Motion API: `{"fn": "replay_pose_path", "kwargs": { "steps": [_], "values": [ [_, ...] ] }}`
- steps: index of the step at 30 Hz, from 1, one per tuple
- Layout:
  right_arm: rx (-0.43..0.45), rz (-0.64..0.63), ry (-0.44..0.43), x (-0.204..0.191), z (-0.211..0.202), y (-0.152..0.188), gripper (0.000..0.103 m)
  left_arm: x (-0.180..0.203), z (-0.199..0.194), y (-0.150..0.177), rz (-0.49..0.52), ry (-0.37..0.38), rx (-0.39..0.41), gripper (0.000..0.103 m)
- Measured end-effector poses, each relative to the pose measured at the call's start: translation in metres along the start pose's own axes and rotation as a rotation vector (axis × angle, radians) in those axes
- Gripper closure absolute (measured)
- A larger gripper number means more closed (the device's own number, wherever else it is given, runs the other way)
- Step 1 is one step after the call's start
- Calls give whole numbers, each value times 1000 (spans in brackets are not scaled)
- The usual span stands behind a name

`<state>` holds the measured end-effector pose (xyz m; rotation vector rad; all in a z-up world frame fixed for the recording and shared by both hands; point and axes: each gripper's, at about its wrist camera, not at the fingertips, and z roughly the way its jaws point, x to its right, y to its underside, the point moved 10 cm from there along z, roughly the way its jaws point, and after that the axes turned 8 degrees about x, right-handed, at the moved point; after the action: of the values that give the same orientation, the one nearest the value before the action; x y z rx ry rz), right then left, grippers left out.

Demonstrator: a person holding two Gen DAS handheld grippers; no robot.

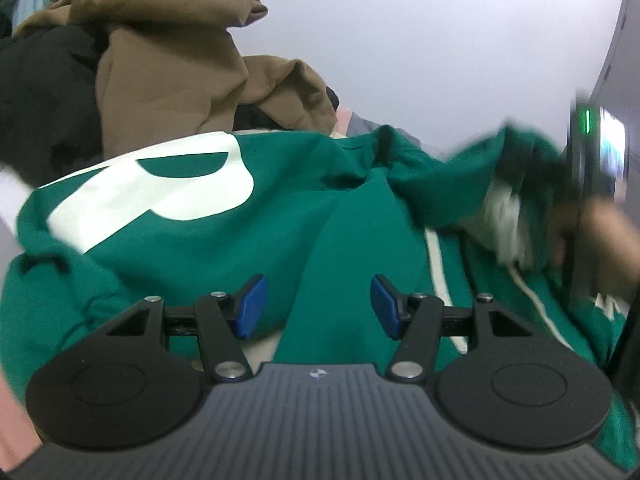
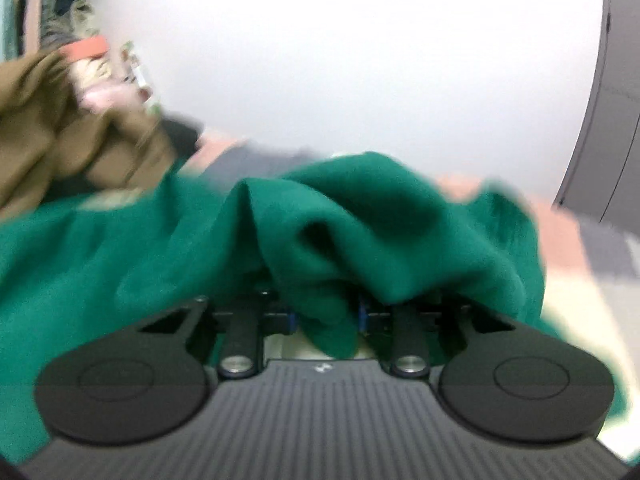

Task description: Fold large clothes

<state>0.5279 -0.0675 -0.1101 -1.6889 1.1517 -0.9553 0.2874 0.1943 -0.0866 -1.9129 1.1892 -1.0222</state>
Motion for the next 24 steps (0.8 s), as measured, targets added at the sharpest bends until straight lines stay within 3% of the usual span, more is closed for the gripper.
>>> {"fn": "replay_pose_path", "kwargs": {
  "steps": [7,11,14,18,20,22,24],
  "values": [
    [136,-27,133,37,94,-129,76,8,46,12,2,47,-5,40],
    [224,-49,193,44,135,-171,76,9,65,14,-25,44,1,40],
    [199,-63,243,45,170,-171,75,11,74,14,-34,46,17,40],
    [155,5,226,49,194,-149,71,15,82,13,-39,47,23,40],
    [126,46,201,48,202,-135,62,15,81,14,-45,53,27,40],
    [127,72,172,48,197,-125,34,15,81,15,-46,54,25,40],
    [145,84,162,47,185,-119,25,16,80,14,-50,62,22,40]
  ]
}}
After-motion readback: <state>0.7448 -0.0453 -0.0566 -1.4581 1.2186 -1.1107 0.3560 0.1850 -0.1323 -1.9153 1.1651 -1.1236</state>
